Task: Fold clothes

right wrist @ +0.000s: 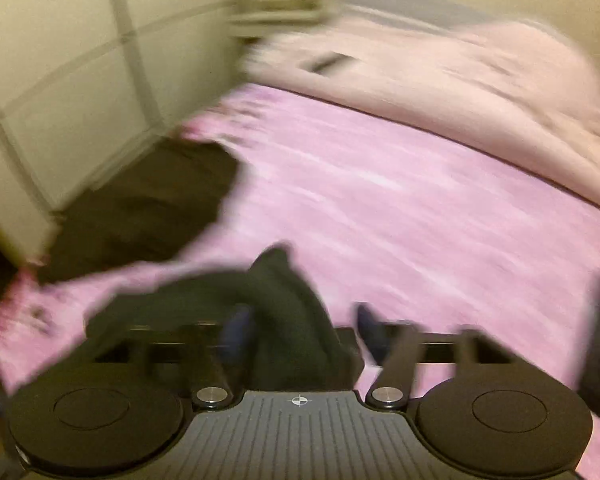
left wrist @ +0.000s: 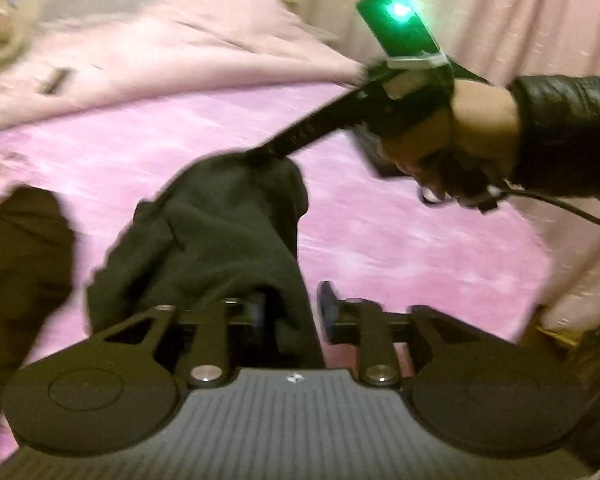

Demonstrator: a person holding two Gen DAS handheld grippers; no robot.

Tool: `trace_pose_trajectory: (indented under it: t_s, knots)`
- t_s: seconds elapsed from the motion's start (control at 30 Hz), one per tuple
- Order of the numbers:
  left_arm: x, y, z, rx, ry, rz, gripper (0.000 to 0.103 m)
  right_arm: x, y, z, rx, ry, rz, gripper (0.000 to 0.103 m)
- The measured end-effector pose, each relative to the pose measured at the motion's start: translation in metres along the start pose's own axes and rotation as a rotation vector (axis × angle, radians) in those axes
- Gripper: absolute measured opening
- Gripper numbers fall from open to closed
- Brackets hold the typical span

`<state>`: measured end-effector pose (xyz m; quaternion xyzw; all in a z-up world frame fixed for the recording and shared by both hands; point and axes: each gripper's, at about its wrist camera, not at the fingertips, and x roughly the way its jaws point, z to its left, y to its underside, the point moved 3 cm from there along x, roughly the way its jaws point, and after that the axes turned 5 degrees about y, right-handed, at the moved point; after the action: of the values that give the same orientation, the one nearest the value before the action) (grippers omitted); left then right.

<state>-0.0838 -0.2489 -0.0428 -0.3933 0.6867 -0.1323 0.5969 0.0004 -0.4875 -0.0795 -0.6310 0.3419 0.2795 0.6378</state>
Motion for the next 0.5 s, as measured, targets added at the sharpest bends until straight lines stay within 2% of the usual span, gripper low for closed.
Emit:
trace_pose_trajectory:
  t_s: [0.07, 0.17, 0.27, 0.33, 0.43, 0.5]
  knots:
    - [0.023, 0.01, -0.028, 0.033, 0.012, 0.04, 0.036, -0.012, 0.026, -0.028, 0.048, 0.034, 0.028, 0.07]
    - [0.038, 0.029, -0.033, 0.002, -0.009, 0.096, 0.037, -0.028, 0.06, -0.051, 0.111, 0.06, 0.064, 0.07]
    - [0.045, 0.046, -0.007, -0.018, -0.085, 0.146, 0.04, -0.038, 0.088, -0.017, 0.097, 0.014, 0.1, 0.07]
    - [0.047, 0.056, 0.019, -0.016, -0.132, 0.179, 0.043, -0.03, 0.101, 0.014, 0.042, -0.029, 0.123, 0.07]
    - [0.045, 0.075, 0.059, 0.009, -0.171, 0.219, 0.049, 0.002, 0.123, 0.075, -0.061, -0.087, 0.152, 0.07]
    - [0.05, 0.081, 0.086, 0.047, -0.183, 0.239, 0.051, 0.04, 0.138, 0.107, -0.089, -0.095, 0.184, 0.073]
